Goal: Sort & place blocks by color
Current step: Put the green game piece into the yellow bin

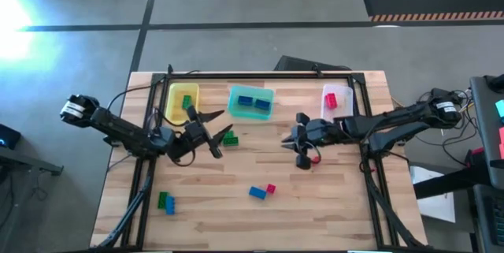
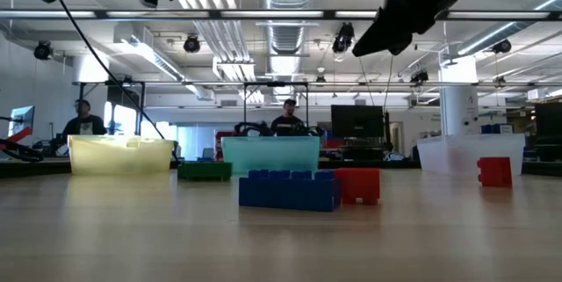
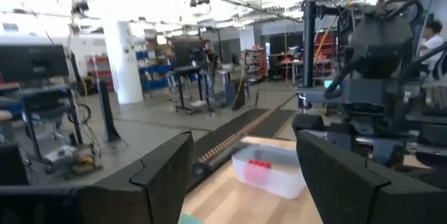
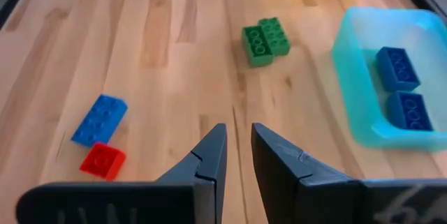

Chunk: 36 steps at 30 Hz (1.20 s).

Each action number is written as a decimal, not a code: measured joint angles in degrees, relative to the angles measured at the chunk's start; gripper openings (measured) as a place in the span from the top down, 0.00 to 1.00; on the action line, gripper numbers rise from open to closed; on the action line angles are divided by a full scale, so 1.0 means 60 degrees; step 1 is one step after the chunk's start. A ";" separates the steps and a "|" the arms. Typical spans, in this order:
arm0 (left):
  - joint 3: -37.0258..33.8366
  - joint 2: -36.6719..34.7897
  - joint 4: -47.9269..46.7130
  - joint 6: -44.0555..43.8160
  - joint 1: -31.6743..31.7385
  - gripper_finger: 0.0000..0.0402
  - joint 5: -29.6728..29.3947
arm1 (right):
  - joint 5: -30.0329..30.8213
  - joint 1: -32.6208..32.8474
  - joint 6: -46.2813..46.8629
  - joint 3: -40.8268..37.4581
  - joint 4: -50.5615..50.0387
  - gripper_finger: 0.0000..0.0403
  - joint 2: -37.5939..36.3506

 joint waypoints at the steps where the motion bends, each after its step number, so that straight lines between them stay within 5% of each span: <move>1: -0.0004 0.0011 -0.0147 -0.0257 0.0000 0.41 -0.0003 | 0.0002 0.0052 0.0003 -0.0050 0.0001 0.86 -0.0003; 8: 0.0087 0.0017 -0.2318 -0.2974 0.0000 0.41 0.0000 | 0.0034 0.0163 0.0093 -0.0316 0.0030 0.86 0.0001; 18: 0.0731 0.0299 -0.7701 -0.6971 0.0004 0.41 0.0030 | 0.0103 0.0163 -0.0083 -0.0476 0.0398 0.86 0.0001; 29: 0.1649 0.2606 -0.9605 -0.6722 0.0665 0.41 0.2557 | 0.0104 0.0163 -0.0265 -0.0612 0.0653 0.86 -0.0003; 36: 0.1649 0.3351 -0.9533 -0.4968 0.0957 0.41 0.2652 | 0.0106 0.0163 -0.0241 -0.0725 0.0657 0.86 -0.0003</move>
